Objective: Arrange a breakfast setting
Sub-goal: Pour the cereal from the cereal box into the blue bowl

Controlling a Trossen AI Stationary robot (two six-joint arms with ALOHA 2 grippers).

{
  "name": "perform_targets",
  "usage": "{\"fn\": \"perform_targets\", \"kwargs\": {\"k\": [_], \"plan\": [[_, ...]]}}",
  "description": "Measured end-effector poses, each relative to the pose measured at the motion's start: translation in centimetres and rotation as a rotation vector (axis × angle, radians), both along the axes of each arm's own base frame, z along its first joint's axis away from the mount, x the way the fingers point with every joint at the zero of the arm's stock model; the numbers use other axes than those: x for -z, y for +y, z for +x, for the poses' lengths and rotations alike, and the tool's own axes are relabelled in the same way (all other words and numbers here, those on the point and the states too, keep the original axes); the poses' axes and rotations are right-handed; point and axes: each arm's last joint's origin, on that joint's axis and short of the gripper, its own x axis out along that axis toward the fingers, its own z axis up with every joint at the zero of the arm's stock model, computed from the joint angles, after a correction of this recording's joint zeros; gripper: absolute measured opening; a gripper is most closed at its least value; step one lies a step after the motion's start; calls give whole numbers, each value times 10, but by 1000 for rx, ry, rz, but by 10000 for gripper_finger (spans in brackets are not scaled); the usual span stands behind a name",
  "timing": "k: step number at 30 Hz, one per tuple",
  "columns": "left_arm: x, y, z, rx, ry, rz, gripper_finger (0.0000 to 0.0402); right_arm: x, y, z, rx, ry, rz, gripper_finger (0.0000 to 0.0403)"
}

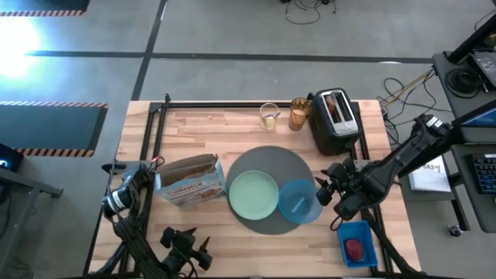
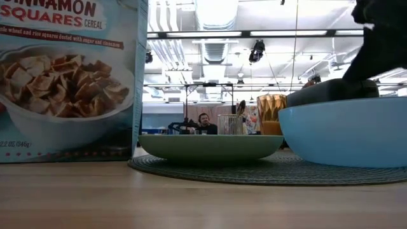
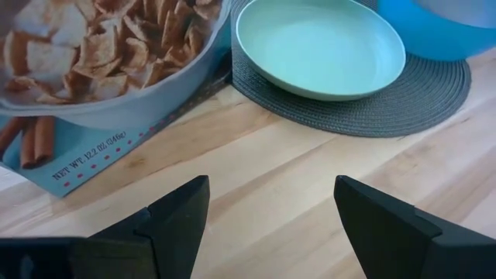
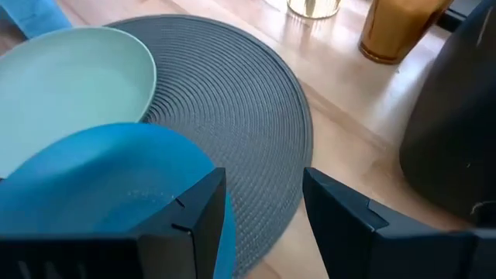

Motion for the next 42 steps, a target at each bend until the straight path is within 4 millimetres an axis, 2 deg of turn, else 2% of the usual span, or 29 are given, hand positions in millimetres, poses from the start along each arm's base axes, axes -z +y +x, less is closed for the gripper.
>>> {"fn": "perform_targets", "kwargs": {"k": [10,20,33,38,42], "plan": [[0,0,-1,-28,4,-26,263,21,-5,-6,26,23,-14,164],[1,-2,-5,-23,22,-32,263,20,-4,-6,26,23,0,164],[11,-4,-21,-9,67,-7,263,20,-2,-4,-146,128,-122,164],[14,-4,-26,-27,114,-20,263,19,2,1,-91,25,-32,164],[20,-1,-28,-46,138,-12,263,15,3,7,-101,-51,-97,164]]}}
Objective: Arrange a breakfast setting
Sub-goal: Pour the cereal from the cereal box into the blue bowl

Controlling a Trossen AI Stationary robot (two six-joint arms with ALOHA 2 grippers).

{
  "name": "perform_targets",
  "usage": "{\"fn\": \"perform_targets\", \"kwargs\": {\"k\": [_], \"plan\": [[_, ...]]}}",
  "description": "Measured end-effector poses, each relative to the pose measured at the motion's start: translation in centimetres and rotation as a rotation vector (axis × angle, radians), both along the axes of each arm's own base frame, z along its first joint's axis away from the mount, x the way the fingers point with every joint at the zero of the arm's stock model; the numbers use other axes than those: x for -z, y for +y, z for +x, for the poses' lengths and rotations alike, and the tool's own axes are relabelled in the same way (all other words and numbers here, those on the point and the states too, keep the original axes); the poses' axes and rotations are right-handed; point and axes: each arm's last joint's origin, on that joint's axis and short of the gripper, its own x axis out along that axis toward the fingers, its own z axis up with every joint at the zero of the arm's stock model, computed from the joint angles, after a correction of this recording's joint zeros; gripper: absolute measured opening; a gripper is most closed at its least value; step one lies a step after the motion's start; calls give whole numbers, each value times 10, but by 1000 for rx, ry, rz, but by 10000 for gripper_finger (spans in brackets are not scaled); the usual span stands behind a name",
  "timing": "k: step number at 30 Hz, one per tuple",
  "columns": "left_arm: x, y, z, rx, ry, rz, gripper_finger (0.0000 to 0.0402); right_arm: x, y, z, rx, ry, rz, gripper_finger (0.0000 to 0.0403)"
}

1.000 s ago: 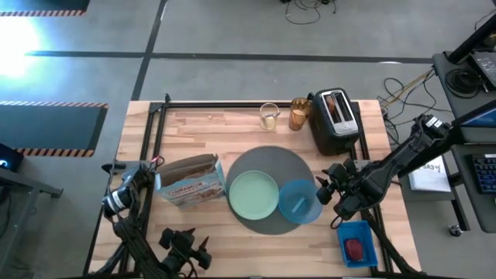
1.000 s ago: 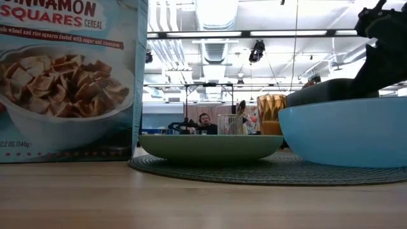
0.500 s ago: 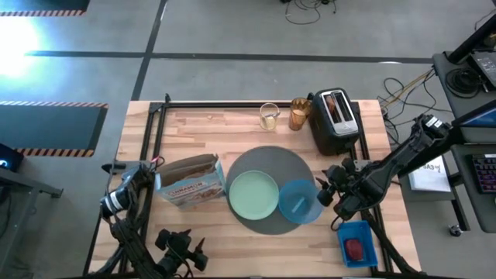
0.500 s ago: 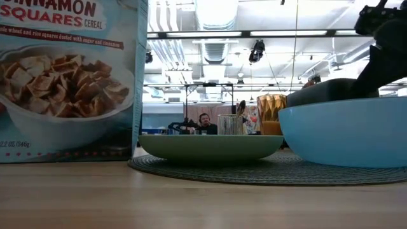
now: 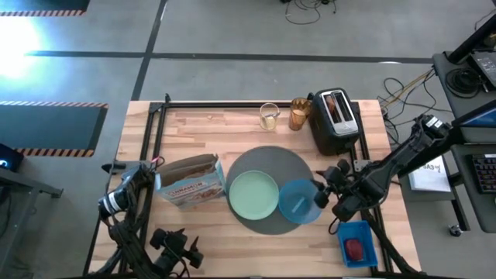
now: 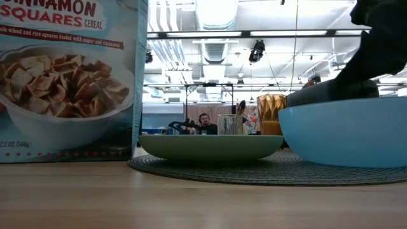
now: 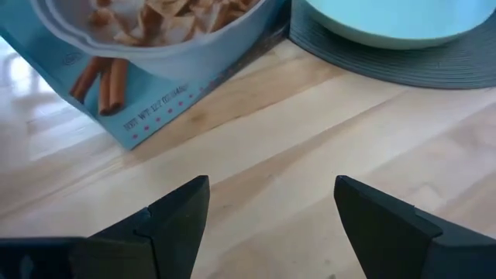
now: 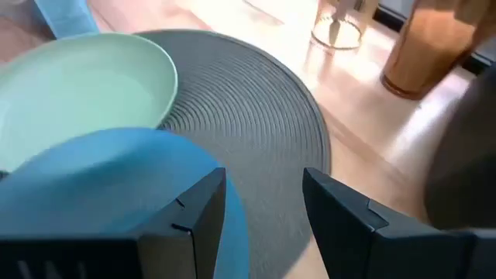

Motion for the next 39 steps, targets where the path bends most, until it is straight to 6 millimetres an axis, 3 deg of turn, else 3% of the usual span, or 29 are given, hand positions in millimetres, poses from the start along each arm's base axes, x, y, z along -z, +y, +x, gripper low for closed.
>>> {"fn": "perform_targets", "kwargs": {"k": [5,12,16,24,33,39], "plan": [[6,10,7,-25,6,34,263,-4,7,10,37,-129,145,164],[3,13,17,-38,56,16,263,-15,19,25,-184,-164,36,164],[-13,3,23,-21,31,-46,263,-26,28,35,-288,-244,3,164],[-16,-3,12,-44,-22,-82,263,-39,32,40,-312,-308,-10,164],[-18,30,-3,137,-2,89,263,-58,27,48,-267,-340,-71,164],[-17,49,-7,175,-64,76,263,-63,28,49,-263,-354,-54,164]]}}
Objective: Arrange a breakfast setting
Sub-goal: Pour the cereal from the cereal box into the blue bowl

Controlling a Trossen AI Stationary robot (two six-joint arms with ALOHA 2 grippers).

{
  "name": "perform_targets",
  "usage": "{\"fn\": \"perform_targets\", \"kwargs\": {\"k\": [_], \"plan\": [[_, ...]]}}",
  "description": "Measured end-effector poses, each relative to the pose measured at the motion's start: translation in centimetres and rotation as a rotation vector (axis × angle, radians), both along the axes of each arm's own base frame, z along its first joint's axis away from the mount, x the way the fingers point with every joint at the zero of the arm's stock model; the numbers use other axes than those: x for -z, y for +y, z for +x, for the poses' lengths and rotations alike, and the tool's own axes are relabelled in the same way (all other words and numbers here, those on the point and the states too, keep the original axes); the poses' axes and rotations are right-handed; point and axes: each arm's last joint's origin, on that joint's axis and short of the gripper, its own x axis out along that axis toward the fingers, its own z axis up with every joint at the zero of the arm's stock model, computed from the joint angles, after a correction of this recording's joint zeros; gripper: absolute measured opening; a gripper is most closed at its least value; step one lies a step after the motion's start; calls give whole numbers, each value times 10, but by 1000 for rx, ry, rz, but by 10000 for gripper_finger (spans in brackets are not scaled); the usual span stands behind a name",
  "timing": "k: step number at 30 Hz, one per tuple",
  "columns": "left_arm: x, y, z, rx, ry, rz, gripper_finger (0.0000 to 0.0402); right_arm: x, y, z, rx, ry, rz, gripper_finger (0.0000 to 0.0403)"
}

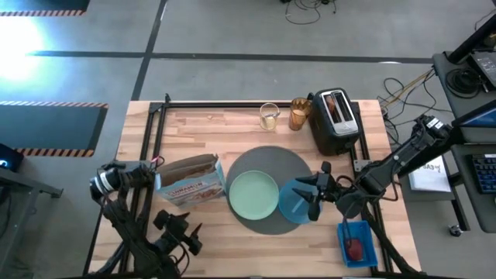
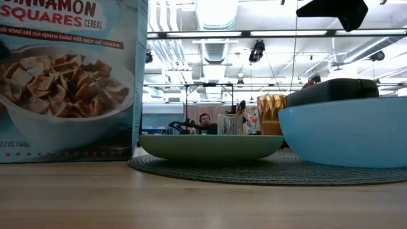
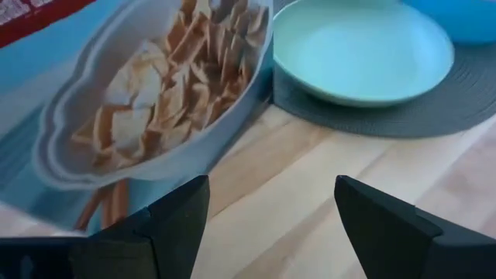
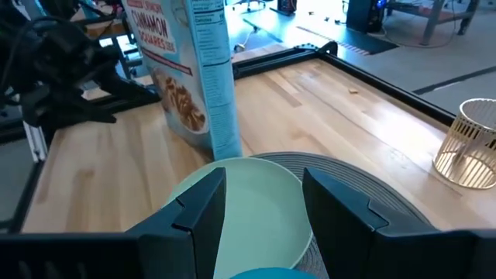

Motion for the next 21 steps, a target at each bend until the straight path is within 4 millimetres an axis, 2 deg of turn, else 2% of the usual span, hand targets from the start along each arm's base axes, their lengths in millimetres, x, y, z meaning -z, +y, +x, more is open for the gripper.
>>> {"fn": "perform_targets", "kwargs": {"k": [5,11,21], "plan": [[2,5,-1,38,-76,-44,263,0,0,0,-2,-1,3,164],[-3,-5,6,144,-149,-78,263,0,0,0,-2,-1,3,164],[-37,-29,27,341,-252,29,263,0,0,0,-2,-1,3,164]]}}
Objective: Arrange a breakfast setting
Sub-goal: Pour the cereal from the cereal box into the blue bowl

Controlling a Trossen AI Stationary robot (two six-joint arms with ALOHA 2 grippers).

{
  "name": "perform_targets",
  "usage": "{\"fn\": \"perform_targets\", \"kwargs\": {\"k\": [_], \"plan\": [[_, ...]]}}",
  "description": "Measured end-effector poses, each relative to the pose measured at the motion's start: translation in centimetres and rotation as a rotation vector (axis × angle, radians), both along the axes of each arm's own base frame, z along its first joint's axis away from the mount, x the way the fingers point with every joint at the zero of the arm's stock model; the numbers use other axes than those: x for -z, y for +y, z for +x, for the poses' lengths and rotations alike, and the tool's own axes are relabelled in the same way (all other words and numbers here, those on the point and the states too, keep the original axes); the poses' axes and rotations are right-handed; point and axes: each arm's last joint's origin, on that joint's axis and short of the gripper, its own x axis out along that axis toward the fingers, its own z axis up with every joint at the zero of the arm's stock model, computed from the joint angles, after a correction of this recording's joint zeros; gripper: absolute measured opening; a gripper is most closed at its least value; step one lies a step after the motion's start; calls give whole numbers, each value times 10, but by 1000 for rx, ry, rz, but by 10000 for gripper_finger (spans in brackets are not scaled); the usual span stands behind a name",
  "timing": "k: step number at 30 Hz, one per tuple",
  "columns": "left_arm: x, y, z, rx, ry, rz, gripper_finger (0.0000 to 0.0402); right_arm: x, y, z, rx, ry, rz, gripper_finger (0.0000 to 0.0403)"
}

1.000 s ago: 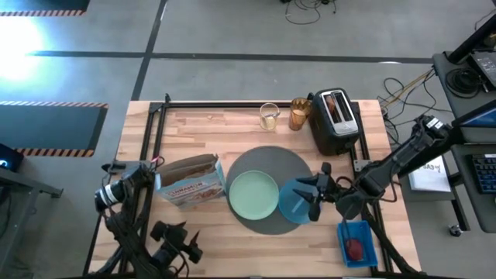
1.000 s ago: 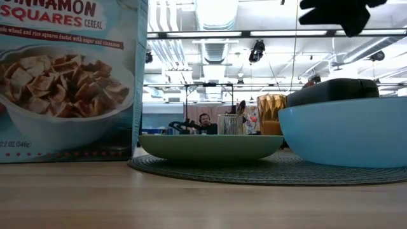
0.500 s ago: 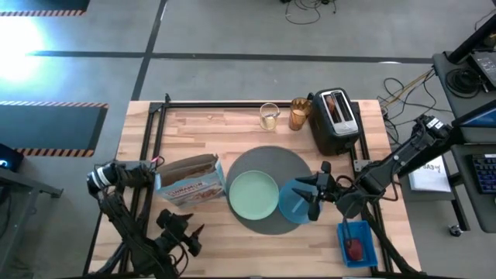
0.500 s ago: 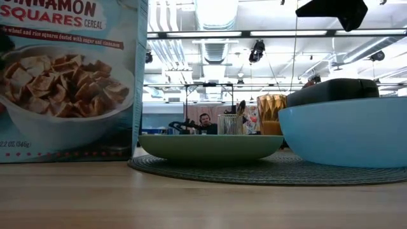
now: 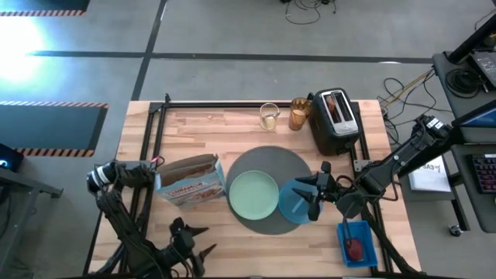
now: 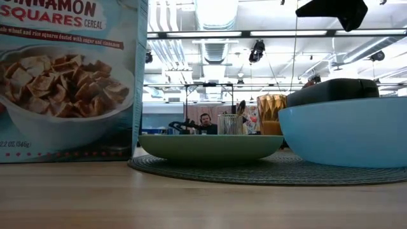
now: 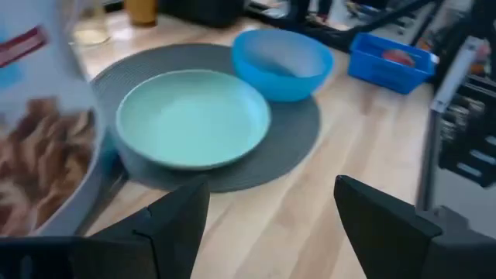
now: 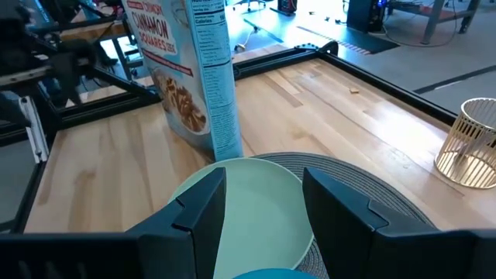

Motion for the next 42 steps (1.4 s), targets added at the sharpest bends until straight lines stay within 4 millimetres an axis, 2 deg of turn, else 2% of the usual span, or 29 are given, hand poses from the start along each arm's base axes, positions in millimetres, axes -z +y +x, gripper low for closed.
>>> {"fn": "perform_targets", "kwargs": {"k": [4,8,11,18,26,37,42], "plan": [[-3,-4,8,42,-1,7,263,0,0,0,0,0,0,164],[-8,2,4,91,-38,-19,263,0,0,0,0,0,1,164],[-3,16,-1,105,-80,-55,263,0,0,0,0,0,0,164],[22,61,-17,62,-180,-202,263,0,0,0,0,1,0,164],[46,94,-41,20,-209,-337,263,0,0,0,0,1,0,164],[41,90,-45,137,-8,-554,263,0,0,0,0,1,0,164],[47,93,-52,79,76,-612,263,0,0,0,0,1,-1,164]]}}
